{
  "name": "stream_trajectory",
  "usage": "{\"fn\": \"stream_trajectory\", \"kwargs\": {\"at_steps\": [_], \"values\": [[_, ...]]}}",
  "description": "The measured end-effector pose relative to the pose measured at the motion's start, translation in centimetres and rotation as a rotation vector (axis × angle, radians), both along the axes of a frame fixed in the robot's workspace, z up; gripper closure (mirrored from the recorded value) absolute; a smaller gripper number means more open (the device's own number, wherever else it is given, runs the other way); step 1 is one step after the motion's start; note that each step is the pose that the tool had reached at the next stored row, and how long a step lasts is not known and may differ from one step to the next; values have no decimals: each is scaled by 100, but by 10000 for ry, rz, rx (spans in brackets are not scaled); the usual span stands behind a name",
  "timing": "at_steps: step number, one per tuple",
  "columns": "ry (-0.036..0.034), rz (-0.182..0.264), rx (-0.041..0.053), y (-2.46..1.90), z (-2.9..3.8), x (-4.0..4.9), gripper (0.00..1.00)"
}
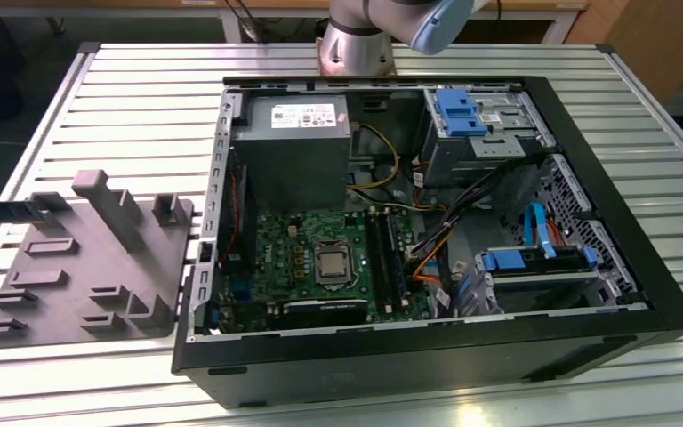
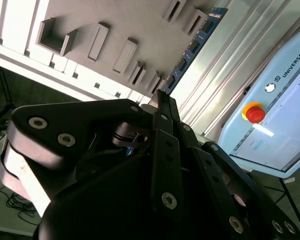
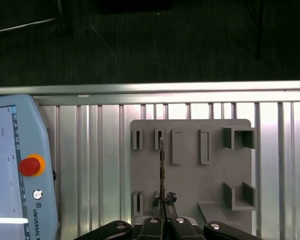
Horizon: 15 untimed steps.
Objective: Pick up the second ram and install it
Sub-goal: 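Pick up the second ram and move it above second insertion slot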
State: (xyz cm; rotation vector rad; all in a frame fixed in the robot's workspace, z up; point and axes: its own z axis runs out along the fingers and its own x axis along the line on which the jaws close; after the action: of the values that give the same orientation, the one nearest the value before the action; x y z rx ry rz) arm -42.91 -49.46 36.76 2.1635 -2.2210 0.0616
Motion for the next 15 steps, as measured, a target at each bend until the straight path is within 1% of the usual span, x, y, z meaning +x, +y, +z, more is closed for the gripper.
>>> {"fn": "stream_trajectory", "kwargs": {"at_steps": [15], "values": [[1,0,0,0,98,0,88]]}}
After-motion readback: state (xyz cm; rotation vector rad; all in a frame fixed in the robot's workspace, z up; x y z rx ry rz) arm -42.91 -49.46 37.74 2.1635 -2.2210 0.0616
